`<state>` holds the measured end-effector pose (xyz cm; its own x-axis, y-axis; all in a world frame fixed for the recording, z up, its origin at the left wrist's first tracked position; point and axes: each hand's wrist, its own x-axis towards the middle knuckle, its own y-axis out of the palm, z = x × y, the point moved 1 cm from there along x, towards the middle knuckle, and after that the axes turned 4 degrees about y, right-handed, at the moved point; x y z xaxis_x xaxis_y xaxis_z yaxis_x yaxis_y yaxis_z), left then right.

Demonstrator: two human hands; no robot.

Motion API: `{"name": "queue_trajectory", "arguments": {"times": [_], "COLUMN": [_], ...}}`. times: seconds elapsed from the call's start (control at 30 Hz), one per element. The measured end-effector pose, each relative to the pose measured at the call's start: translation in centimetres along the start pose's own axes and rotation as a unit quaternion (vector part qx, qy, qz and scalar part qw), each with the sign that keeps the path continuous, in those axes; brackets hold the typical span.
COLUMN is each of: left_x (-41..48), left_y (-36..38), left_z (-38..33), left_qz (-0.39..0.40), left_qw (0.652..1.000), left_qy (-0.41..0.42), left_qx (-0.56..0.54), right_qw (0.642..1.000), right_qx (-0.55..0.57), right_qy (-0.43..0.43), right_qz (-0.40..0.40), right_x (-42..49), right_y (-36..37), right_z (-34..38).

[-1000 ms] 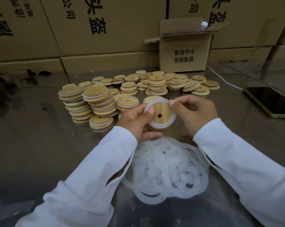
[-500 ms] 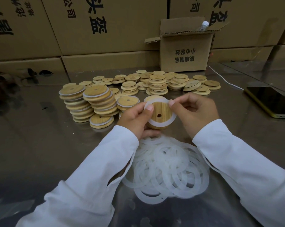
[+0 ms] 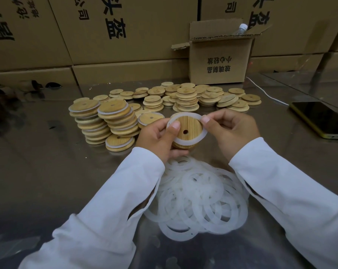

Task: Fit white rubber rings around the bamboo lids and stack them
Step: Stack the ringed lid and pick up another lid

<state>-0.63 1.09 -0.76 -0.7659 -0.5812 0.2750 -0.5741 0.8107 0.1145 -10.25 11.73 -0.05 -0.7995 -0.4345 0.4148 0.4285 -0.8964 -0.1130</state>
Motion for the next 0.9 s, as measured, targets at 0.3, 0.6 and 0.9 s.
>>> {"name": "queue_trajectory", "arguments": {"times": [0.3,0.6,0.9], "left_x": [-0.32,-0.54,-0.56], "left_y": [-0.01,-0.07,-0.27], "left_z": [-0.44,-0.82,-0.88], "left_qz": [-0.010,0.010,0.013], "left_qw": [0.995,0.993,0.987], "left_qy": [0.068,0.096,0.144], "left_qx": [0.071,0.071,0.072], "right_qw": [1.000,1.000,0.999], "right_qx": [0.013,0.026,0.047], "right_qy": [-0.019,0.006,-0.018], "right_qz": [0.015,0.009,-0.016], "right_x": [-0.29,-0.23,-0.46], "right_y": [0.00,-0.21,-0.16], "right_z": [0.22,0.22,0.67]}}
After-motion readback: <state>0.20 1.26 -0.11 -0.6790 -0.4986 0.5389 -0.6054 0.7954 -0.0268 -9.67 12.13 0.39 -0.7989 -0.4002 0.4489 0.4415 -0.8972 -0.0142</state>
